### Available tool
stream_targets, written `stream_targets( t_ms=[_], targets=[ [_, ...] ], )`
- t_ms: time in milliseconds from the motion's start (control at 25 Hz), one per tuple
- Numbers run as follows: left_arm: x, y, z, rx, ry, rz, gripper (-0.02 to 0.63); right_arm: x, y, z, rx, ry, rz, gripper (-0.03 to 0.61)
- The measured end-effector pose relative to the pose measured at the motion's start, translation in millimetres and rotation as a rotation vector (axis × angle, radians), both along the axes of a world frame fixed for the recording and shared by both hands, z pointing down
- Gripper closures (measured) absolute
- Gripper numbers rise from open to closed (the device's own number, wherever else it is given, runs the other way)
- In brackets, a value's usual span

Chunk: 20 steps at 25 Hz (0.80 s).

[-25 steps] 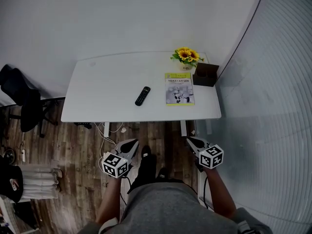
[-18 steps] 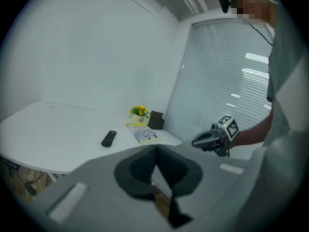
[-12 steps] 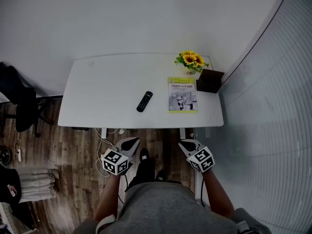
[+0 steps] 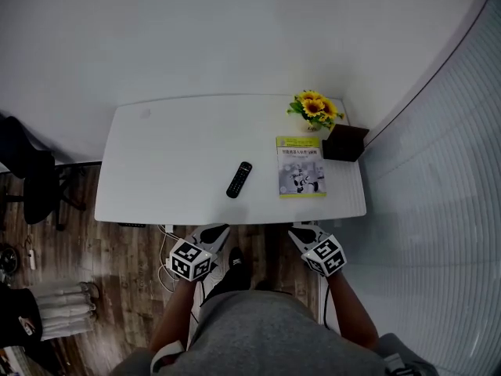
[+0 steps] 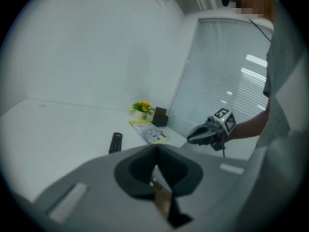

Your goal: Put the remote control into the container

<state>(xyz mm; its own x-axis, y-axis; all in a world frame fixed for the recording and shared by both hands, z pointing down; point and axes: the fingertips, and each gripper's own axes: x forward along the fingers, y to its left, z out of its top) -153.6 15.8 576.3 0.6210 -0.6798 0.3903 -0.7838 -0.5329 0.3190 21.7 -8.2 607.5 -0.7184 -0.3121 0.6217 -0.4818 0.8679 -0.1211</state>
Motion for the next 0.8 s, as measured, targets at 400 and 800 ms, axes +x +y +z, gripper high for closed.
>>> stream_targets(
  t_ms=[400, 800],
  targets=[
    [-18, -46, 12, -0.013, 0.008, 0.091, 0.612, -33, -23, 5, -0.018, 0.004, 0.042, 0.56],
    [-24, -58, 27, -0.045, 0.011, 0.142, 0.612, -43, -26, 17, -0.049, 0.019, 0.067, 0.56]
  ],
)
